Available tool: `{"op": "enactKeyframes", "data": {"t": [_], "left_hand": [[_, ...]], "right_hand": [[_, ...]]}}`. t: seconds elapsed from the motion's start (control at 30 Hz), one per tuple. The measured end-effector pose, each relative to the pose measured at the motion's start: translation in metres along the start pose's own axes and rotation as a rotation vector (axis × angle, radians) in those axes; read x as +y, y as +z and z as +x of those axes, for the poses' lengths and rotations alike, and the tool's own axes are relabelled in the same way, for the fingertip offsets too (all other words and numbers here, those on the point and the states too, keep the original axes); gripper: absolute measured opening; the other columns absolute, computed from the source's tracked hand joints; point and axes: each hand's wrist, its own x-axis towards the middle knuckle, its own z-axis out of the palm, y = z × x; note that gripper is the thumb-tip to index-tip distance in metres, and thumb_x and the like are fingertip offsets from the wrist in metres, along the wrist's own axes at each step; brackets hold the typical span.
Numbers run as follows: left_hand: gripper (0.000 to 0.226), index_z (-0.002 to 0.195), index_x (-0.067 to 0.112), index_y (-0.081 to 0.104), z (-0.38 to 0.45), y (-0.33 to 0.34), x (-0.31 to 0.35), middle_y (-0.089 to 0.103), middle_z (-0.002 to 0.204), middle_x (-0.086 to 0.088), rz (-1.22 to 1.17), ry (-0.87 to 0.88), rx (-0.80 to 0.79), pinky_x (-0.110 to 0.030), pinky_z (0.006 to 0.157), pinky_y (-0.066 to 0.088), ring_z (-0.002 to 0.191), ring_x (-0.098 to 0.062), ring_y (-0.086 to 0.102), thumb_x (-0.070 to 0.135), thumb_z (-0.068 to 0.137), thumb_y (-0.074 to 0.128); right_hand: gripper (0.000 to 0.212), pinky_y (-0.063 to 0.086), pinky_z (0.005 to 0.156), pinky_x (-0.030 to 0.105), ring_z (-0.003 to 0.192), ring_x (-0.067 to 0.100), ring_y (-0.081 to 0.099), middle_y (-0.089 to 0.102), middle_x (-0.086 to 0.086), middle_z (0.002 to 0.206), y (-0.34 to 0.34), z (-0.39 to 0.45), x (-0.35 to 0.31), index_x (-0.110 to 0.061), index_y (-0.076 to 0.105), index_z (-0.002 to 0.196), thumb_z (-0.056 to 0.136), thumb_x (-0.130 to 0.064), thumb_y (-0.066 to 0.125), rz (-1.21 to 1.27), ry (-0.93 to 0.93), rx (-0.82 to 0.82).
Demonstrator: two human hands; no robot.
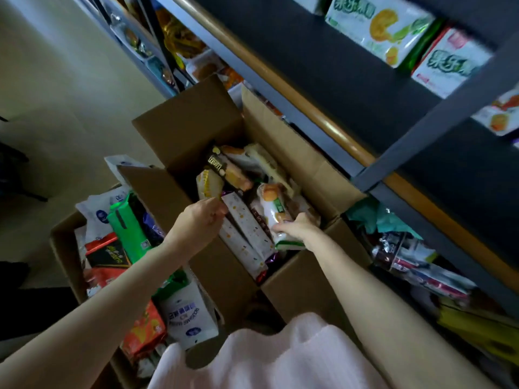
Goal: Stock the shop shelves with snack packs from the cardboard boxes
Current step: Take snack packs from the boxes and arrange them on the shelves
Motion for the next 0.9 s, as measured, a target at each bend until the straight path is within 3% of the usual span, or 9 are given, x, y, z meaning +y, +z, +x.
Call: {"op": "enactKeyframes", "data": {"t": [0.13, 0.23, 0.33, 0.43, 0.53, 0.63, 0.7, 0.77, 0.9], "left_hand": [[0.026, 0.117, 0.006, 0.056, -0.021, 0.006, 0.044, 0.058, 0.110, -0.007, -0.124, -0.112, -0.017, -0.022, 0.067, 0.042, 0.093, -0.020, 0.056, 0.007, 0.092, 0.048], [0.026, 0.116, 0.007, 0.054, -0.043, 0.012, 0.080, 0.058, 0.106, -0.009, -0.409, -0.174, -0.059, -0.027, 0.068, 0.040, 0.093, -0.026, 0.057, 0.017, 0.092, 0.052], [0.028, 0.106, 0.005, 0.058, -0.064, 0.009, 0.123, 0.062, 0.093, -0.012, -0.739, -0.162, -0.104, -0.028, 0.062, 0.044, 0.078, -0.021, 0.059, 0.028, 0.090, 0.059], [0.034, 0.114, 0.005, 0.052, -0.091, 0.014, 0.176, 0.062, 0.100, -0.011, -0.906, -0.006, -0.223, -0.024, 0.063, 0.048, 0.082, -0.018, 0.060, 0.023, 0.087, 0.063], [0.017, 0.097, 0.014, 0.053, -0.123, 0.029, 0.230, 0.067, 0.084, 0.002, -0.965, 0.139, -0.373, -0.014, 0.057, 0.049, 0.073, -0.008, 0.062, 0.015, 0.084, 0.064], [0.012, 0.086, 0.020, 0.054, -0.147, 0.051, 0.278, 0.068, 0.064, 0.015, -0.971, 0.207, -0.471, -0.017, 0.059, 0.046, 0.058, 0.002, 0.063, 0.009, 0.090, 0.054], [0.017, 0.085, 0.021, 0.053, -0.159, 0.066, 0.305, 0.068, 0.070, 0.013, -0.920, 0.230, -0.491, -0.019, 0.062, 0.045, 0.056, 0.004, 0.062, 0.007, 0.092, 0.049], [0.011, 0.088, 0.018, 0.055, -0.169, 0.085, 0.326, 0.064, 0.083, 0.001, -0.861, 0.242, -0.512, -0.022, 0.063, 0.044, 0.059, 0.002, 0.062, 0.008, 0.091, 0.052], [0.007, 0.085, 0.014, 0.053, -0.185, 0.120, 0.366, 0.059, 0.081, -0.004, -0.813, 0.238, -0.508, -0.013, 0.050, 0.045, 0.064, -0.006, 0.058, 0.011, 0.091, 0.055]], "right_hand": [[0.086, 0.042, 0.093, 0.033, 0.126, 0.025, 0.044, 0.041, 0.010, 0.142, -0.026, -0.077, 0.008, -0.002, 0.033, 0.141, 0.076, -0.035, 0.077, 0.137, -0.140, -0.031], [0.090, 0.033, 0.099, 0.031, 0.137, 0.022, 0.029, 0.026, 0.007, 0.151, -0.054, -0.156, 0.029, -0.005, 0.019, 0.147, 0.081, -0.034, 0.072, 0.117, -0.297, 0.055], [0.078, 0.036, 0.096, 0.032, 0.128, 0.027, 0.036, 0.036, 0.010, 0.138, -0.082, -0.219, 0.062, -0.006, 0.040, 0.135, 0.074, -0.039, 0.076, -0.225, -0.531, 0.452], [0.068, 0.039, 0.096, 0.035, 0.118, 0.026, 0.038, 0.041, 0.010, 0.125, -0.103, -0.265, 0.115, -0.007, 0.050, 0.124, 0.068, -0.036, 0.078, -0.285, -0.629, 0.772], [0.071, 0.037, 0.102, 0.037, 0.124, 0.027, 0.035, 0.035, 0.010, 0.130, -0.117, -0.298, 0.170, -0.006, 0.044, 0.126, 0.068, -0.029, 0.078, -0.220, -0.580, 0.954], [0.075, 0.030, 0.106, 0.030, 0.133, 0.022, 0.030, 0.030, 0.008, 0.140, -0.127, -0.316, 0.217, -0.006, 0.033, 0.136, 0.076, -0.026, 0.074, -0.104, -0.482, 0.959], [0.076, 0.031, 0.105, 0.029, 0.132, 0.021, 0.033, 0.035, 0.006, 0.141, -0.135, -0.327, 0.245, -0.008, 0.032, 0.138, 0.077, -0.023, 0.074, -0.015, -0.425, 1.001], [0.072, 0.036, 0.104, 0.033, 0.128, 0.020, 0.039, 0.043, 0.005, 0.135, -0.144, -0.340, 0.274, -0.009, 0.036, 0.135, 0.076, -0.019, 0.075, 0.043, -0.401, 1.044], [0.059, 0.041, 0.094, 0.030, 0.118, 0.019, 0.045, 0.048, 0.004, 0.122, -0.168, -0.363, 0.333, -0.011, 0.043, 0.125, 0.076, -0.017, 0.076, 0.023, -0.347, 1.127]]}}
